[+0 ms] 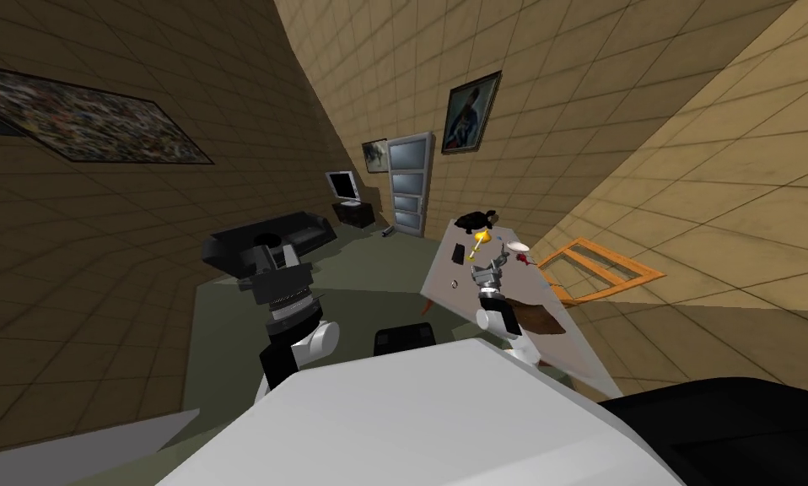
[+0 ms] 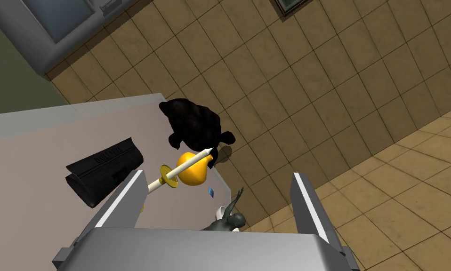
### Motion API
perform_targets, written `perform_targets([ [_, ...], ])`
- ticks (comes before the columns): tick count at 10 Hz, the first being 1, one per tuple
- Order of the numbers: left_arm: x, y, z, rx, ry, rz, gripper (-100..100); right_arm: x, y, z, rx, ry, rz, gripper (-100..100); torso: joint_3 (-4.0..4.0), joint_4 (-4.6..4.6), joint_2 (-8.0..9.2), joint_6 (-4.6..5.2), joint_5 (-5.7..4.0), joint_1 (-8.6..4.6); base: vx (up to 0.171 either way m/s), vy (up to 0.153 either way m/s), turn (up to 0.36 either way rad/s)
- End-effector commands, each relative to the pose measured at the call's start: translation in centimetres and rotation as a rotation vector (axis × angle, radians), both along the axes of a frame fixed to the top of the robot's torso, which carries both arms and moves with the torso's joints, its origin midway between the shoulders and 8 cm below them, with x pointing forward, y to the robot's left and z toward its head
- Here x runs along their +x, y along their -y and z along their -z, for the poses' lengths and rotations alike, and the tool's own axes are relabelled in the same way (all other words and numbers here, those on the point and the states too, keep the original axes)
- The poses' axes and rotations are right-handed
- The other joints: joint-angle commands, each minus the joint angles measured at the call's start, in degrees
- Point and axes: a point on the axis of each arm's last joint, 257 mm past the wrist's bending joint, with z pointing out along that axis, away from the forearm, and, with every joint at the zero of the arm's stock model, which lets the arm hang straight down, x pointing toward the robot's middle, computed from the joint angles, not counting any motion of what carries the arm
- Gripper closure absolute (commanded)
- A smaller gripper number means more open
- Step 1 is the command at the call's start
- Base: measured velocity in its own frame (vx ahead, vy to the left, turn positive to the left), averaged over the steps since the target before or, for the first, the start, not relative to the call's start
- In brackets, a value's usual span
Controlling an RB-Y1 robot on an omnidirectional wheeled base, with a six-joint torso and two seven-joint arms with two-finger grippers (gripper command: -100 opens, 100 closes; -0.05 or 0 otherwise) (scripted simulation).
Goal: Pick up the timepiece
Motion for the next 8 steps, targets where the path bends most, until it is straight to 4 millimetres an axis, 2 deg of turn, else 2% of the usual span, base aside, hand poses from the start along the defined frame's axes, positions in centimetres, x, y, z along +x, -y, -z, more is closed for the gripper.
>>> perform_targets([
  [1,0.0,0.0,0.0,0.0,0.0,0.0,0,-0.9,1.1,1.4,0.046,-0.019,0.014,-100,0.0,0.0,0.0,0.0,0.0,0.0,0.048,0.029,0.063],
  [2,0.0,0.0,0.0,0.0,0.0,0.0,0,-1.2,2.7,2.8,0.12,-0.026,0.036,-100,0.01,0.0,0.03,0.03,0.0,-0.02,0.054,0.043,0.118],
  [3,0.0,0.0,0.0,0.0,0.0,0.0,0,-1.5,2.9,3.8,0.131,-0.041,0.042,-100,0.0,0.0,0.0,0.0,0.0,0.02,0.051,0.034,0.069],
  [4,0.0,0.0,0.0,0.0,0.0,0.0,0,-1.8,4.3,4.7,0.205,-0.034,0.063,-100,0.01,0.0,0.02,0.02,0.01,0.0,0.059,0.043,0.138],
  [5,0.0,0.0,0.0,0.0,0.0,0.0,0,-2.3,4.7,6.1,0.217,-0.059,0.075,-100,-0.01,0.0,-0.02,-0.01,0.01,0.03,0.049,0.029,0.052],
  [6,0.0,0.0,0.0,0.0,0.0,0.0,0,-2.9,6.1,7.7,0.299,-0.062,0.104,-100,0.0,-0.01,0.02,0.03,0.0,-0.01,0.061,0.028,0.116],
  [7,0.0,0.0,0.0,0.0,0.0,0.0,0,-3.2,6.3,8.4,0.303,-0.074,0.11,-100,-0.01,0.0,-0.02,0.01,0.0,-0.02,0.048,0.02,0.058],
  [8,0.0,0.0,0.0,0.0,0.0,0.0,0,-3.7,7.5,9.4,0.382,-0.063,0.136,-100,0.01,0.0,0.02,0.03,0.0,-0.04,0.056,0.038,0.137],
])
